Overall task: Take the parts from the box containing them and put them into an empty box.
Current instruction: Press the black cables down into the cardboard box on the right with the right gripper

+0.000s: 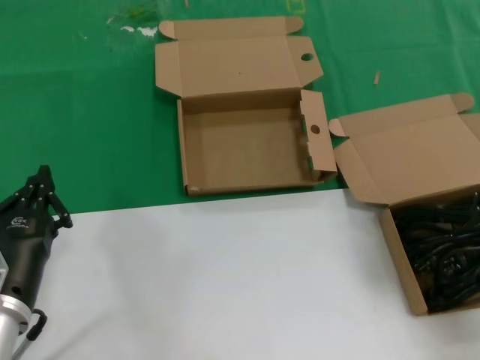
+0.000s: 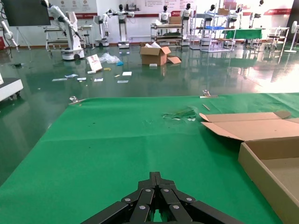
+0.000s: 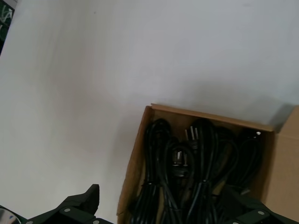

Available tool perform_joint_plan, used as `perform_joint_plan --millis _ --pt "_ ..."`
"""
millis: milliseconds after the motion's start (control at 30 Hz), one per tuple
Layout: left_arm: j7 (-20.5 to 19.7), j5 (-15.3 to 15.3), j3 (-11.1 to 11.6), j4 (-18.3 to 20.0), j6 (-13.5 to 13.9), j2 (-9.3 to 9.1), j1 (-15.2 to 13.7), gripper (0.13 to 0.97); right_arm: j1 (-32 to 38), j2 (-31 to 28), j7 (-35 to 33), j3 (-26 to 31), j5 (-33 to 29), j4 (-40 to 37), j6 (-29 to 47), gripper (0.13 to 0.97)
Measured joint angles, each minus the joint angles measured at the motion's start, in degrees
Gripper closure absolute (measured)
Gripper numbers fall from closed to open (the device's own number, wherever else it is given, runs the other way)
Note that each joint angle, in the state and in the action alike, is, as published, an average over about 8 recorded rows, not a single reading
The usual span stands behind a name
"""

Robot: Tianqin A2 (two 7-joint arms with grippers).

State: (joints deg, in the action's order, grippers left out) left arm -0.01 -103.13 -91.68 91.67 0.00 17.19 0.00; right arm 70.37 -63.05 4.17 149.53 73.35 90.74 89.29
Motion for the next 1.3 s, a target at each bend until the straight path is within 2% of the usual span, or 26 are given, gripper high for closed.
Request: perform_joint_plan --millis 67,333,467,733,767,1033,1067,1300 --pt "0.00 0.00 0.00 0.00 0.00 0.00 0.00 0.957 -1.51 0.00 -0.67 -1.24 -0.48 -0.60 0.06 0.175" --pt "0.00 0.00 0.00 0.00 0.00 0.00 0.00 0.957 -8.44 0.64 -4.46 -7.38 -2.60 -3.85 -0.63 0.286" --pt "0.00 0.00 0.00 0.00 0.00 0.00 0.00 0.957 -10.81 1.46 -6.17 -9.93 -3.74 -5.29 -0.90 0.286" --pt "0.00 0.00 0.00 0.00 0.00 0.00 0.00 0.957 -13.98 3.05 -9.12 -13.93 -5.82 -8.00 -1.07 0.463" --pt "0.00 0.00 0.00 0.00 0.00 0.00 0.00 0.957 -14.23 3.24 -9.46 -14.31 -6.06 -8.36 -1.07 0.463" --pt "0.00 0.00 0.00 0.00 0.00 0.00 0.00 0.957 -15.40 4.92 -11.95 -16.82 -7.96 -11.35 -1.09 0.679" --pt "0.00 0.00 0.00 0.00 0.00 0.00 0.00 0.957 -15.51 5.16 -12.24 -17.12 -8.18 -11.73 -1.16 0.679" --pt "0.00 0.00 0.00 0.00 0.00 0.00 0.00 0.957 -16.07 6.91 -14.14 -18.97 -9.54 -14.49 -2.11 0.818"
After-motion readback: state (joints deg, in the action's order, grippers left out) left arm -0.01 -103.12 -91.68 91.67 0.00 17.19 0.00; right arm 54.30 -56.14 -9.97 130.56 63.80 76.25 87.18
